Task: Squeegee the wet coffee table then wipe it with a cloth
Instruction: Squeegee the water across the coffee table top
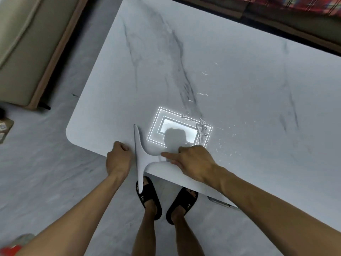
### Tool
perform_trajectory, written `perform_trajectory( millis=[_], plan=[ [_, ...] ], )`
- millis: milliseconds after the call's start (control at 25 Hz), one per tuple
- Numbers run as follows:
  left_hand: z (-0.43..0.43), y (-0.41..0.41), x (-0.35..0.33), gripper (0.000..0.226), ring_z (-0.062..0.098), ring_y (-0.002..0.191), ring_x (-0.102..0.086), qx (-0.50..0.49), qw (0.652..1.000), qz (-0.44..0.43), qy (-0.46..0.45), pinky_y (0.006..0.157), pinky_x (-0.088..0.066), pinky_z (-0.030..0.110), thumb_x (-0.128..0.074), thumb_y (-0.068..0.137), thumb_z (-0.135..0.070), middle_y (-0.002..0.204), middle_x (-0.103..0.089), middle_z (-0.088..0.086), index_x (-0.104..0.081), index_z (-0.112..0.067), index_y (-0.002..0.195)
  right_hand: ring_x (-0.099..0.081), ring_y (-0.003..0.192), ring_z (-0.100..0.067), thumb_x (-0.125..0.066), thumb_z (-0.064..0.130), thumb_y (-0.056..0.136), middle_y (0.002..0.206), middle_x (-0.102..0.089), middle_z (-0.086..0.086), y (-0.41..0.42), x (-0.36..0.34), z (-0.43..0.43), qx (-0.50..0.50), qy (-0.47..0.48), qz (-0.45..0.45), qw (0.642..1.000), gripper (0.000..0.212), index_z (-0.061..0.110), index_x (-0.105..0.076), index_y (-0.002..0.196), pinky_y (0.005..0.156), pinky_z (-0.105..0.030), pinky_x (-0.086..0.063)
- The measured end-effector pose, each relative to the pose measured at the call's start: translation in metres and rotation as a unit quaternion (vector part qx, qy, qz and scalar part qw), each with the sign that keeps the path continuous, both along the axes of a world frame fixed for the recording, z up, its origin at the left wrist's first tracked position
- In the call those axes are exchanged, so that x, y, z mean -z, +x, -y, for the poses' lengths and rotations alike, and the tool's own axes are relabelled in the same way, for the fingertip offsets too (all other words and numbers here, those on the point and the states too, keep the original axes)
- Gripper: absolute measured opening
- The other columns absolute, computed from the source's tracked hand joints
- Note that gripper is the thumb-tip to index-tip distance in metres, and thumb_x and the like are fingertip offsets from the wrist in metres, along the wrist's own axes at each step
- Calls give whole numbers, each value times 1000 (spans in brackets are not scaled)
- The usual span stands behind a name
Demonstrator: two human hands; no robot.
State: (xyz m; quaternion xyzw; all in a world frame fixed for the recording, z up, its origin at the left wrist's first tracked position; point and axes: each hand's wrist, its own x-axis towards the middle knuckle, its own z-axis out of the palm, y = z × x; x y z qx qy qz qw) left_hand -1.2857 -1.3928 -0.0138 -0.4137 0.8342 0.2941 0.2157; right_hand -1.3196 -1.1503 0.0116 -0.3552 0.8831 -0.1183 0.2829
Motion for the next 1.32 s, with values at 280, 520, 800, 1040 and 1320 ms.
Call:
perform_trajectory(
  millis=[280, 520, 800, 1040, 1320],
  plan=[
    [63, 9, -5, 6, 21, 69, -54, -38, 997, -57, -38, 59, -41, 28, -55, 87, -9, 86, -59, 6, -51, -12, 89, -63, 87, -27, -38, 28, 100, 100, -60, -4, -14, 24, 103, -57, 14, -12, 998, 46, 46, -33, 142, 62, -31, -37],
    [34, 11, 3, 11, 8, 64, -52, 55, 996, -60, 26, 49, -35, 22, -60, 89, -9, 79, -58, -1, -53, -18, 90, -64, 84, -24, -29, 44, 100, 89, -61, 5, -27, 9, -22, 61, 46, -45, 996, 39, 55, -36, 137, 58, -28, -33],
    [-17, -17, -5, 21, 23, 76, -64, 85, 992, -51, 80, 55, -41, 24, -46, 87, -1, 80, -66, 4, -55, -20, 88, -59, 69, -17, -21, 53, 97, 69, -49, 11, -5, -21, -180, 205, 142, -91, 964, 41, 58, -36, 135, 52, -28, -34],
    [-19, -34, -30, 19, 30, 84, -64, -9, 997, -69, 29, 63, -47, 29, -39, 96, -24, 95, -65, 11, -57, -17, 98, -60, 63, -20, -25, 52, 98, 66, -47, 11, -18, -48, -131, 155, 90, -93, 980, 40, 55, -42, 133, 49, -28, -38],
    [83, -15, -41, 26, 39, 94, -60, -85, 993, -48, -59, 80, -54, 45, -40, 87, -3, 106, -61, 16, -51, -11, 110, -62, 84, -27, -32, 37, 103, 97, -60, -5, -41, -14, 101, -68, -8, -13, 998, 41, 48, -33, 142, 62, -31, -35]
  ],
)
